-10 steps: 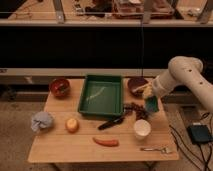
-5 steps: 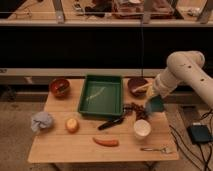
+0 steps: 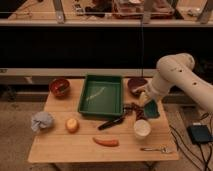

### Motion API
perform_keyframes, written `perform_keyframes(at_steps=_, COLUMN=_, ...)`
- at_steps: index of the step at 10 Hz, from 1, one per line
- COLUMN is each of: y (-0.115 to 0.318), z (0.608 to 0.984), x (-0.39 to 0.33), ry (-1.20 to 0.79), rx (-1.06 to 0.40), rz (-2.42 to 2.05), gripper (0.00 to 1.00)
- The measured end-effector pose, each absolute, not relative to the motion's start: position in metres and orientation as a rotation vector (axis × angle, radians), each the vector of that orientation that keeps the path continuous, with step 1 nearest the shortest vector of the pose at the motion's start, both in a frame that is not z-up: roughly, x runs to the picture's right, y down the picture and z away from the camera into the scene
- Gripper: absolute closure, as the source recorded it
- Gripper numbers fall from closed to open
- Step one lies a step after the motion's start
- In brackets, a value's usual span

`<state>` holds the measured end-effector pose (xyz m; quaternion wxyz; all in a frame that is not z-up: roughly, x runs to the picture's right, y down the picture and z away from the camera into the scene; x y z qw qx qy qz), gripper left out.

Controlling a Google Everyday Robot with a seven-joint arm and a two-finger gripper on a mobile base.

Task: Place sponge in paper cup

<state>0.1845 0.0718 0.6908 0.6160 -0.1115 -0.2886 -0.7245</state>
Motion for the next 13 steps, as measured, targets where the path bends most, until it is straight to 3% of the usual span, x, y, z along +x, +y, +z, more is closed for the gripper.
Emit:
perform_keyframes(at_steps=4, y=0.109, z=0.684, x=0.143, ry=-0.742, rx=-0.305, rz=-1.679, gripper=1.0)
perform_keyframes(at_steps=13, y=0.141, z=0.689, x=0.193, ry=-0.758, rx=-0.389, rz=-1.567, gripper=1.0)
